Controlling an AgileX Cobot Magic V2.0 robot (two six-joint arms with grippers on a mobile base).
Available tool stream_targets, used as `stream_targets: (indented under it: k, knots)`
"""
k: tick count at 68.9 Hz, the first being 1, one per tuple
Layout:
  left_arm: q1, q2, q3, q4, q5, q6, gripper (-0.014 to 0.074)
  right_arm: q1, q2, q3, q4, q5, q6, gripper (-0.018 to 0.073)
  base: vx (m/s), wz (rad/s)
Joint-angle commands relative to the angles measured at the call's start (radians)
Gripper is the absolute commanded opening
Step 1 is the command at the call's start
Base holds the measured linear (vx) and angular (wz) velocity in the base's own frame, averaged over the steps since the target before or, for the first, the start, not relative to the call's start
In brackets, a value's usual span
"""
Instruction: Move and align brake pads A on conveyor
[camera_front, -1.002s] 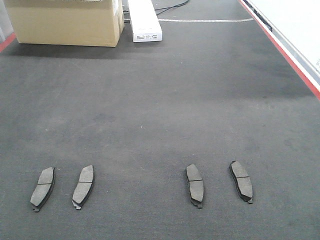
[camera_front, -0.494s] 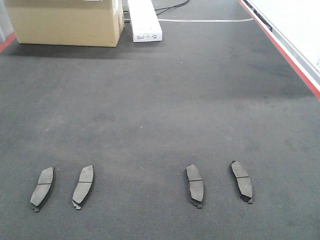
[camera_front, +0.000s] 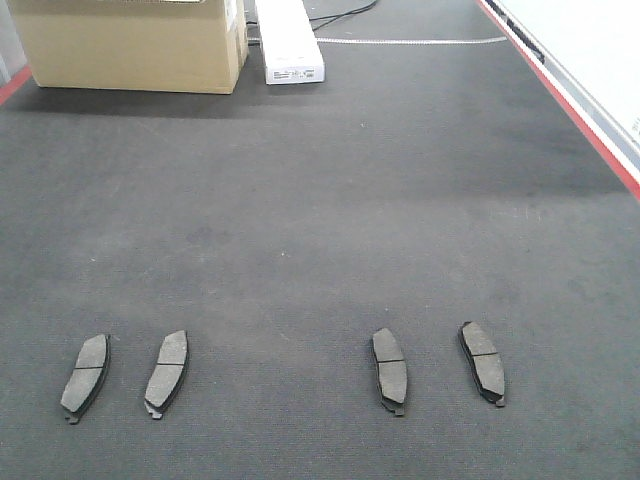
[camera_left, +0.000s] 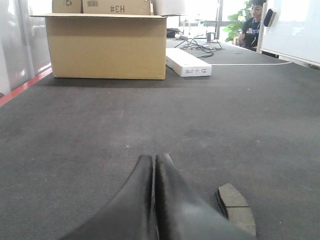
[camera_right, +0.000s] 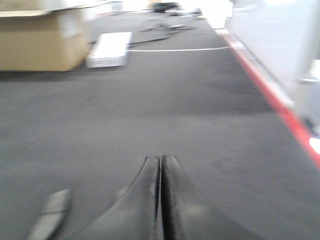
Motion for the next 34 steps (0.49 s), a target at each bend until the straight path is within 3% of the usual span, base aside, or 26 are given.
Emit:
stream_targets:
  k: [1,8,21,34]
  knots:
    - [-0.001,-0.015,0.018,-0.007,-0.083,-0.01,-0.0006,-0.094,0.005,0.015,-0.01,-0.116,-0.013,-0.0012,0.0,0.0]
    - [-0.001,-0.015,0.018,-0.007,-0.083,-0.01,-0.0006,-0.145,-0.031,0.139,-0.003,-0.235,-0.017,-0.0012,0.0,0.0]
    - [-0.001,-0.015,0.018,-0.007,-0.083,-0.01,-0.0006,-0.144,-0.133,0.321,0.057,-0.375,-0.024,-0.0012,0.0,0.0]
    - [-0.001,-0.015,0.018,-0.007,-0.083,-0.01,-0.0006,-0.077,-0.129,0.359,0.113,-0.391,-0.065,-0.0012,0.0,0.0]
